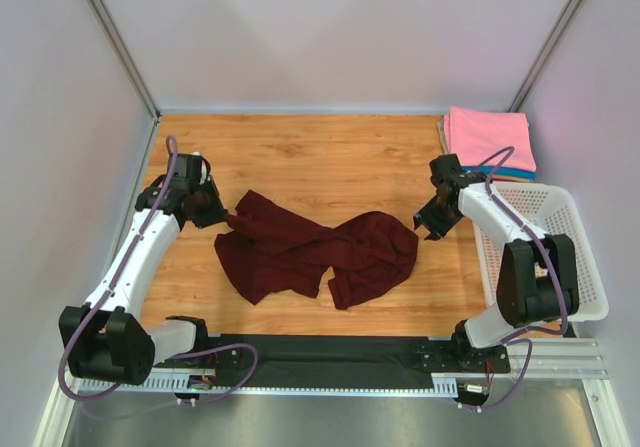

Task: Fold and stack the t-shirts
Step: Flatten the tshirt out, then fold the tshirt

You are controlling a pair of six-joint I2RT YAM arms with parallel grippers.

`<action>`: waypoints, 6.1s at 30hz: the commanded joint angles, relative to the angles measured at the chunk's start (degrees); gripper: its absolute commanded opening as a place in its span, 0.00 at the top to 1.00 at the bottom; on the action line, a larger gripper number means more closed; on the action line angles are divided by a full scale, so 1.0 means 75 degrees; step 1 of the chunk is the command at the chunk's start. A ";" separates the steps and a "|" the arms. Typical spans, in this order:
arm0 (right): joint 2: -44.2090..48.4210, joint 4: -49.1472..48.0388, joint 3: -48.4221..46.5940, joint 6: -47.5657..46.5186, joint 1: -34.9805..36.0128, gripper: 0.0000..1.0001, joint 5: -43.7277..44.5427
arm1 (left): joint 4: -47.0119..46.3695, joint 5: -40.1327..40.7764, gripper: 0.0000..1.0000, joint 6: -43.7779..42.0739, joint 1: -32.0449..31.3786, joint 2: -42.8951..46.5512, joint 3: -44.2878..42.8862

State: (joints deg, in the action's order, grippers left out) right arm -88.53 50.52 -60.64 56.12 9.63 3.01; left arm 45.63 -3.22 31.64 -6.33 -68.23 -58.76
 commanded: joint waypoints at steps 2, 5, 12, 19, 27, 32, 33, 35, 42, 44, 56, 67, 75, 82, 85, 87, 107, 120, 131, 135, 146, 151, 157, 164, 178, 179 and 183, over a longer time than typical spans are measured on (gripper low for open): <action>0.0414 0.0388 -0.0340 0.0006 0.0215 0.61 0.0630 | 0.0092 0.0242 1.00 -0.0082 0.0047 0.0003 -0.0427; 0.0367 0.0343 -0.0142 0.0158 0.0321 0.61 0.0432 | 0.0127 0.0336 1.00 -0.0117 0.0070 -0.0009 -0.0415; 0.0296 -0.0045 0.0246 0.0357 0.0685 0.63 0.0256 | 0.0139 0.0324 1.00 -0.0140 0.0140 0.0026 -0.0356; 0.0168 -0.0220 0.0398 0.0463 0.0884 0.63 0.0337 | 0.0093 0.0242 1.00 -0.0164 0.0152 0.0062 -0.0298; -0.0055 -0.0420 0.0585 0.0568 0.0919 0.64 0.0455 | -0.0025 0.0137 1.00 -0.0140 0.0152 0.0074 -0.0169; -0.0219 -0.0549 0.0691 0.0604 0.0919 0.64 0.0431 | -0.0048 0.0114 1.00 -0.0152 0.0152 0.0073 -0.0157; -0.0254 -0.0549 0.0703 0.0604 0.0919 0.64 0.0431 | -0.0060 0.0090 1.00 -0.0140 0.0152 0.0073 -0.0146; -0.0324 -0.0584 0.0726 0.0615 0.0931 0.64 0.0431 | -0.0095 0.0043 1.00 -0.0129 0.0152 0.0073 -0.0134; -0.0395 -0.0818 0.0808 0.0639 0.0919 0.66 0.0466 | -0.0130 -0.0004 1.00 -0.0094 0.0152 0.0062 -0.0099; -0.0418 -0.0865 0.0797 0.0615 0.0920 0.67 0.0548 | -0.0130 -0.0004 1.00 -0.0082 0.0152 0.0062 -0.0099; -0.0232 -0.1124 0.0774 0.0008 0.0919 1.00 0.0981 | -0.0189 -0.0109 1.00 -0.0023 0.0152 0.0085 -0.0121; 0.1409 -0.0678 -0.2506 -0.2325 0.0908 1.00 0.2142 | 0.0947 -0.0051 1.00 0.0363 0.0164 -0.0407 -0.3878; 0.1808 -0.0973 -0.3643 -0.4317 0.0896 1.00 0.1508 | 0.1849 0.0289 1.00 0.0422 0.0304 -0.0606 -0.5781; 0.2486 -0.0350 -0.4277 -0.4541 0.0908 1.00 0.1241 | 0.2143 0.0360 1.00 0.0738 0.0328 0.0235 -0.5899; 0.3153 -0.0210 -0.4371 -0.4424 0.0896 1.00 0.0889 | 0.2260 0.0231 1.00 0.1054 0.0328 0.0739 -0.6121; 0.3517 0.0048 -0.4418 -0.4272 0.0908 1.00 0.0562 | 0.2319 0.0079 1.00 0.1323 0.0328 0.1033 -0.6180; 0.2914 -0.2244 -0.4650 -0.4432 0.0908 1.00 0.0930 | 0.1241 0.0263 1.00 0.1361 0.0351 0.0041 -0.6413; 0.0143 -0.3279 -0.9586 -0.6884 0.0802 1.00 0.2248 | -0.0280 -0.1842 1.00 0.2719 0.2308 -0.2590 -1.1069; 0.3306 -0.3035 -0.4658 -0.5505 0.0802 1.00 0.1721 | 0.0502 -0.1247 1.00 0.2157 0.2309 0.0434 -0.6216; 0.4691 -0.1721 -0.1688 -0.3697 0.0814 1.00 0.1814 | 0.0948 -0.1328 1.00 0.1887 0.2309 0.2089 -0.2864; 0.5592 0.0271 0.2014 -0.2349 0.0884 1.00 0.0642 | 0.1112 -0.0416 1.00 0.1899 0.2309 0.3635 0.1483; 0.5687 0.0564 0.2215 -0.2373 0.0907 1.00 0.0492 | 0.1439 0.0685 1.00 0.1899 0.2309 0.3882 0.1133; 0.5359 0.0611 0.2448 -0.2010 0.0920 1.00 -0.0283 | 0.1733 0.1110 1.00 0.1770 0.2309 0.4140 0.1002; 0.5500 0.0576 0.2765 -0.1776 0.0978 1.00 -0.0213 | 0.2268 0.1551 1.00 0.1442 0.2309 0.4280 0.1086; 0.5675 0.0927 0.2601 -0.1506 0.1892 1.00 0.0161 | 0.3361 0.2492 1.00 0.1184 0.2309 0.5018 0.0065; 0.5757 0.1009 0.2578 -0.1517 0.1892 1.00 0.0185 | 0.3431 0.2527 1.00 0.1207 0.2309 0.5065 0.0042; 0.6096 0.1360 0.2402 -0.1599 0.1892 1.00 0.0220 | 0.3701 0.2680 1.00 0.1277 0.2309 0.5229 -0.0133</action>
State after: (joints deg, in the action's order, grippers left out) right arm -44.80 57.91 -39.88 43.77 23.55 2.90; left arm 71.20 14.33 42.15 10.70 -30.17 -57.06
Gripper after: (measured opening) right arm 0.007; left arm 0.006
